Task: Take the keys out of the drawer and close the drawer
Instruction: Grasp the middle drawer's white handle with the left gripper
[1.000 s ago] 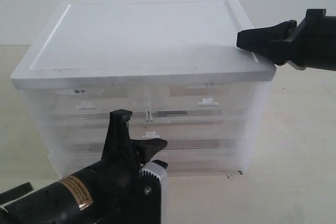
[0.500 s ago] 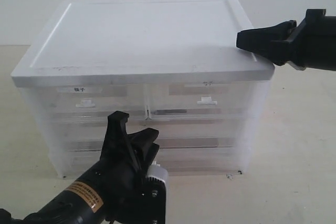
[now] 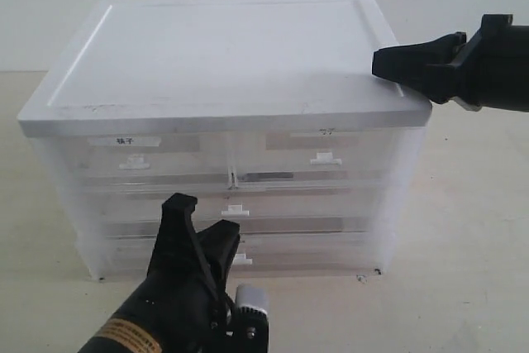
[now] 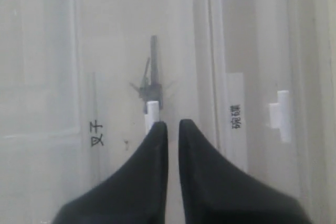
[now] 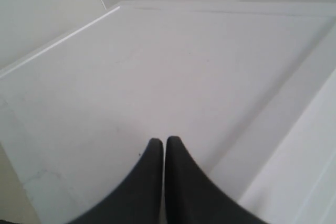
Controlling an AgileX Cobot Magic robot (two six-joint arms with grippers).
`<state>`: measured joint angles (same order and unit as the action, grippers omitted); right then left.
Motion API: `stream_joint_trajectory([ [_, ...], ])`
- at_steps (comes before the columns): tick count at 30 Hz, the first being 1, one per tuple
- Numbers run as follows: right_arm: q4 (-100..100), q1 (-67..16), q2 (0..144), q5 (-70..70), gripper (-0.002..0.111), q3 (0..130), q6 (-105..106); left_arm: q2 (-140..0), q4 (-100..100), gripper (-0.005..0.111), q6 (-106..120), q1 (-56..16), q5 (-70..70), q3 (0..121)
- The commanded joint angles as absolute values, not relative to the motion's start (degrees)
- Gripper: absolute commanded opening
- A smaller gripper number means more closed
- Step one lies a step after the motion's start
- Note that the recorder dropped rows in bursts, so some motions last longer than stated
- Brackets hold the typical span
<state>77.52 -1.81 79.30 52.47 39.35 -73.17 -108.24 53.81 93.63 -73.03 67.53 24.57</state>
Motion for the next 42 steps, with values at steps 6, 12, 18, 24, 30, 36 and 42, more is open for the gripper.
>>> stream_joint_trajectory([
  [6, 78.58, -1.83, 79.32, 52.19, 0.0, 39.4, -73.01, -108.29, 58.75, 0.006, 94.74, -79.19, 69.96, 24.51],
  [12, 78.58, -1.83, 79.32, 52.19, 0.0, 39.4, -73.01, -108.29, 57.83, 0.042, 93.87, -76.97, 69.96, 24.51],
  [18, 78.58, -1.83, 79.32, 52.06, 0.0, 39.4, -73.01, -108.29, 53.94, 0.041, 91.8, -73.01, 69.96, 24.75],
  [24, 78.58, -1.83, 79.32, 52.06, 0.0, 39.4, -72.57, -108.29, 49.67, 0.041, 90.88, -69.83, 69.96, 24.75],
  [30, 78.58, -1.83, 79.32, 52.06, 0.0, 39.4, -72.49, -108.29, 46.19, 0.041, 90.88, -67.65, 69.31, 24.75],
  [36, 78.58, -1.83, 79.32, 52.06, 0.0, 39.4, -72.49, -108.29, 45.11, 0.039, 90.88, -66.26, 69.08, 24.75],
  [42, 78.58, -1.83, 79.32, 51.94, 0.0, 39.4, -72.44, -108.29, 46.69, 0.009, 91.9, -66.26, 68.84, 24.75],
])
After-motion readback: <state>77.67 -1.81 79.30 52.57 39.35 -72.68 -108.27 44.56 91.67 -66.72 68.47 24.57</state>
